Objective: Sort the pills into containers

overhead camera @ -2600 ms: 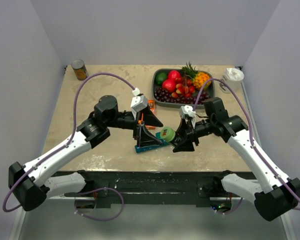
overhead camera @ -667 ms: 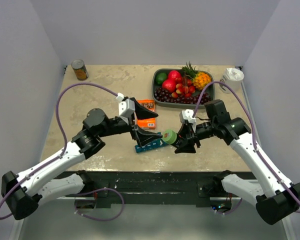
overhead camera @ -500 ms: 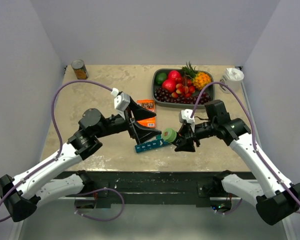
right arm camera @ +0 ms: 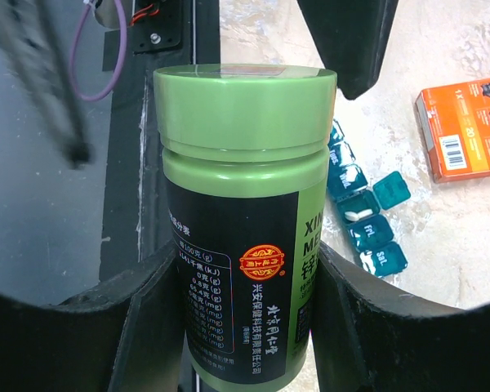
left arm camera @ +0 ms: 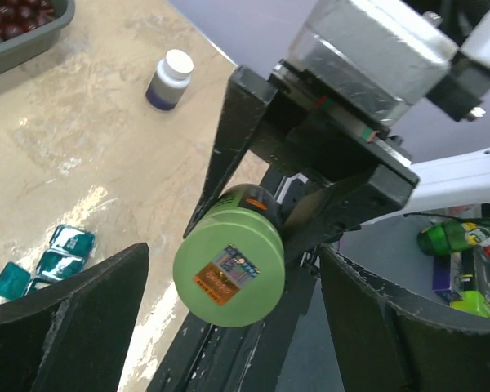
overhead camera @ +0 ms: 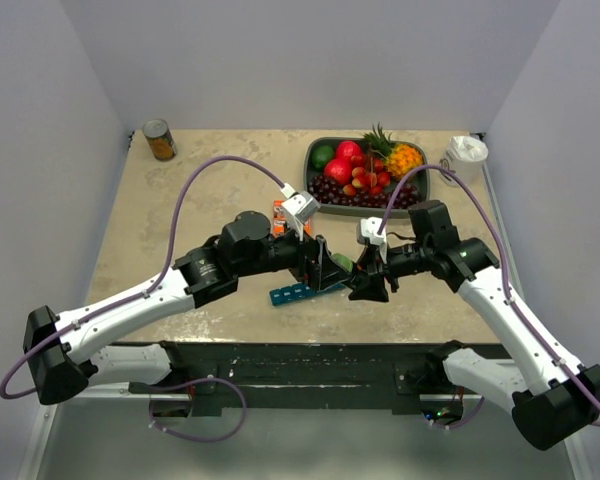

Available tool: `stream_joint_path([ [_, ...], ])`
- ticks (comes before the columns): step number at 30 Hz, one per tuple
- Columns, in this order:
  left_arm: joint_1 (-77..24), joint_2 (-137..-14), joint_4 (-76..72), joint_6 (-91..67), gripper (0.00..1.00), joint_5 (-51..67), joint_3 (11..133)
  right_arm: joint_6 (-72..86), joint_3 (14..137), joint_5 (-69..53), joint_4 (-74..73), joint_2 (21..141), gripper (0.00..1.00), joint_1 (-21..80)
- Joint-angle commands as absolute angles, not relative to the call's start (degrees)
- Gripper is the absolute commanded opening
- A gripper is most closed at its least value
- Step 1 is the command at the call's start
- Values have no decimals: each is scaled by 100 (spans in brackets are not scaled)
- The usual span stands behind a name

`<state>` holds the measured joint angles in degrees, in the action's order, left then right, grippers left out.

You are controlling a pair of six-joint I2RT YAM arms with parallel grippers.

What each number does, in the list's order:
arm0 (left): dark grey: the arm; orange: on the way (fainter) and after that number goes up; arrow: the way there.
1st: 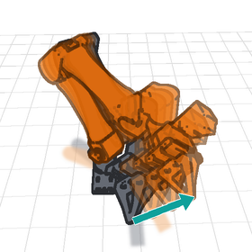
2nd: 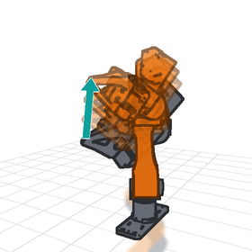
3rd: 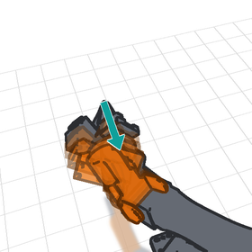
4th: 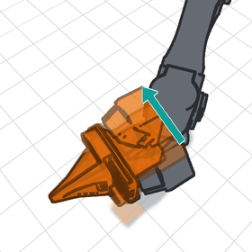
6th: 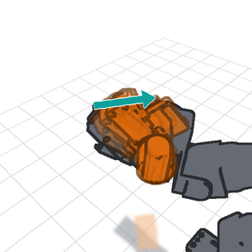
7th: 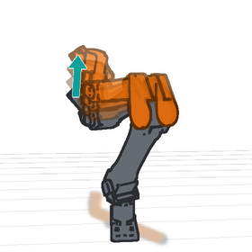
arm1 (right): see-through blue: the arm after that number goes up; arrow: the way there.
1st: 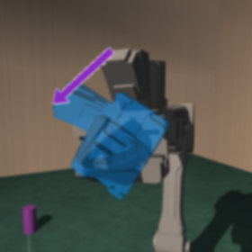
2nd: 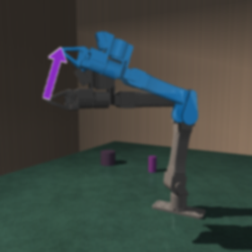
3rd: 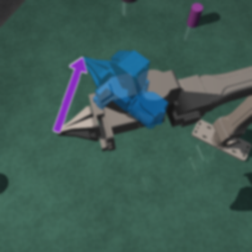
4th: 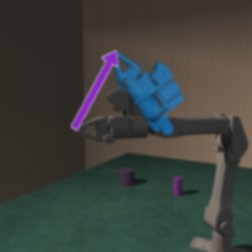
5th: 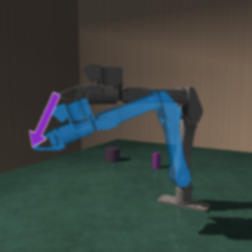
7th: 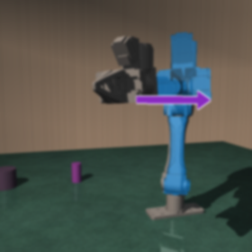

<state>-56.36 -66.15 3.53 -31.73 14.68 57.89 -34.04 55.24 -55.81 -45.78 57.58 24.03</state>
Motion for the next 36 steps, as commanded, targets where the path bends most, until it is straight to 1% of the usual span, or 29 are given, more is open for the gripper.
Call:
stream_joint_path([
  [1,-5669,-6680,598,-2971,85,1204,6091,-3331,5520,-5625,-4377,5643,0,2391],
  [3,-5669,-6723,606,-2953,79,1239,6065,-3331,5520,-5625,-4368,5651,0,2391],
  [4,-5669,-6741,598,-2936,74,1318,6056,-3331,5520,-5625,-4368,5651,0,2391],
  [6,-5669,-6802,563,-2901,67,1467,6038,-3331,5520,-5634,-4368,5651,0,2391],
  [7,-5669,-6820,528,-2839,57,1738,6029,-3322,5520,-5634,-4368,5643,0,2399],
  [8,-5660,-6829,484,-2787,51,1914,5986,-3322,5528,-5642,-4368,5643,0,2391],
  [9,-5660,-6855,309,-2717,34,2107,5933,-3331,5520,-5677,-4377,5651,0,2391],
  [10,-5660,-6855,168,-2455,24,2579,5880,-3322,5537,-5721,-4386,5660,0,2391],
  [11,-5669,-6855,89,-2296,17,2862,5775,-3322,5537,-5774,-4386,5660,0,2399],
  [12,-5669,-6812,-295,-2085,13,3144,5705,-3314,5537,-5870,-4412,5678,0,2391],
  [13,-5669,-6759,-368,-1535,7,3512,5652,-3313,5537,-6063,-4438,5695,0,2391],
  [15,-5669,-6558,-596,-856,5,3865,5432,-3313,5520,-6371,-4499,5783,0,2399],
  [16,-5669,-6496,-667,-43,4,4267,5353,-3374,5511,-6738,-4544,5818,0,2391],
  [18,-5669,-6451,-694,787,0,4647,5230,-3392,5493,-7056,-4623,5950,0,2399],
  [20,-5660,-6539,-703,1781,0,5079,5229,-3454,5502,-7434,-4693,6038,0,2426],
  [21,-5660,-6678,-694,2106,0,5237,5256,-3437,5493,-7496,-4659,6082,0,2434],
  [22,-5651,-6767,-642,2753,0,5491,5299,-3376,5484,-7541,-4615,6108,0,2443],
  [23,-5651,-6837,-659,2934,0,5511,5361,-3358,5476,-7541,-4597,6126,0,2452],
  [24,-5643,-6907,-920,2936,24,5424,5370,-3349,5467,-7498,-4588,6135,0,2452],
  [25,-5616,-6908,-1193,2561,34,4997,5335,-3349,5467,-7445,-4579,6126,0,2443],
  [26,-5573,-6865,-1535,2288,45,4836,5152,-3349,5475,-7340,-4579,6109,0,2452],
  [27,-5503,-6716,-2278,1989,99,4738,5020,-3349,5484,-7130,-4570,6056,0,2452],
  [28,-5319,-6610,-2703,1247,100,4729,4705,-3349,5484,-6989,-4562,6021,0,2443],
  [29,-5213,-6401,-3420,830,99,4737,4563,-3349,5493,-6866,-4527,6003,0,2435],
  [30,-5108,-6303,-3697,95,100,4842,4431,-3366,5502,-6612,-4509,5959,0,2435],
  [32,-4879,-5987,-4076,-647,100,4817,4176,-3384,5519,-6338,-4439,5915,0,2443],
  [33,-4791,-5872,-4096,-1268,100,4651,4105,-3445,5528,-5980,-4412,5889,0,2435],
  [36,-4755,-5468,-3903,-2394,100,3976,3833,-3568,5607,-5233,-4307,5880,0,2443],
])
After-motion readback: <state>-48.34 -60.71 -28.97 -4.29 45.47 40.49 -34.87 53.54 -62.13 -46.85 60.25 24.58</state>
